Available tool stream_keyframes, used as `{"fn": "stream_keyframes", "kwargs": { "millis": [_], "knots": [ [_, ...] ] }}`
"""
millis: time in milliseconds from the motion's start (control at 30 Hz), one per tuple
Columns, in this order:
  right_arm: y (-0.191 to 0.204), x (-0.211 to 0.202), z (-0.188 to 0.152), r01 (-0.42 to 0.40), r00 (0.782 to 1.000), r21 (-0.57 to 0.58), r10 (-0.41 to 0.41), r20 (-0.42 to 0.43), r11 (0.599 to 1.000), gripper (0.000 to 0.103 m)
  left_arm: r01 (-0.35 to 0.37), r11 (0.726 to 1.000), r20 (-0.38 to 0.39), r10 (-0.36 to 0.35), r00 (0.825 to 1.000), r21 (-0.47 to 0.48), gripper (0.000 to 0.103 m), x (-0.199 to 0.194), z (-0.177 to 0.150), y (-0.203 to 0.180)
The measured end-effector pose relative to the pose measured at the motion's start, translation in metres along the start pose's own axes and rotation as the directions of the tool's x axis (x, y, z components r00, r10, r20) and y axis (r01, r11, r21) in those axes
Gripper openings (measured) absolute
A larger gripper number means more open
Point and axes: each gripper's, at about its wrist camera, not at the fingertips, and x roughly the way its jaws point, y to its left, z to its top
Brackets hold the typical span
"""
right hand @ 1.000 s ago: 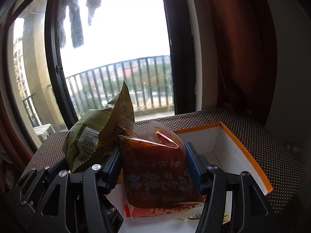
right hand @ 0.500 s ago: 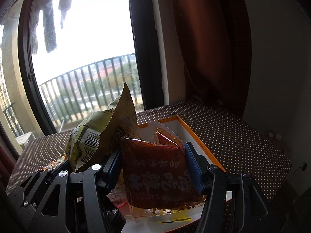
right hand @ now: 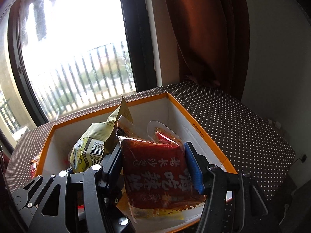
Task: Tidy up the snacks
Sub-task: 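Lift the yellow chip bag and red spicy packet and carry them over the shoebox, then open both tools to drop the chip bag and spicy packet into the shoebox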
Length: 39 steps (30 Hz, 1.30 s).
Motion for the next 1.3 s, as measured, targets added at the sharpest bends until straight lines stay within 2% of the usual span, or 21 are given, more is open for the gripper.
{"fn": "stream_keyframes", "kwargs": {
  "millis": [167,500,633,700,800,1000,1300],
  "knots": [
    [0.005,0.003,-0.004,-0.028,0.999,-0.01,0.027,-0.019,1.0,0.063,-0.065,0.997,0.022,0.064,0.998,0.045,0.084,-0.018,-0.016,-0.018],
    [0.026,0.002,-0.013,-0.118,0.992,-0.028,0.117,-0.048,0.993,0.064,-0.144,0.989,0.05,0.143,0.988,0.017,0.085,-0.046,-0.04,-0.02],
    [0.032,0.003,-0.017,-0.113,0.992,-0.021,0.112,-0.055,0.993,0.072,-0.135,0.991,0.039,0.135,0.99,0.006,0.085,-0.049,-0.046,-0.027],
    [0.032,-0.001,-0.018,-0.089,0.995,-0.028,0.088,-0.038,0.996,0.086,-0.117,0.993,0.042,0.117,0.992,0.008,0.085,-0.055,-0.047,-0.033],
    [0.033,-0.012,-0.017,-0.066,0.998,-0.045,0.067,0.009,0.997,0.094,-0.096,0.995,0.055,0.096,0.994,0.01,0.087,-0.061,-0.048,-0.04],
    [0.032,-0.028,-0.014,-0.062,0.997,-0.046,0.064,0.036,0.997,0.096,-0.064,0.998,0.08,0.064,0.995,0.01,0.088,-0.069,-0.049,-0.038],
    [0.038,-0.06,-0.014,-0.061,0.995,-0.053,0.065,0.078,0.997,0.098,-0.059,0.998,0.134,0.058,0.989,0.004,0.088,-0.099,-0.054,-0.037]
  ]
}}
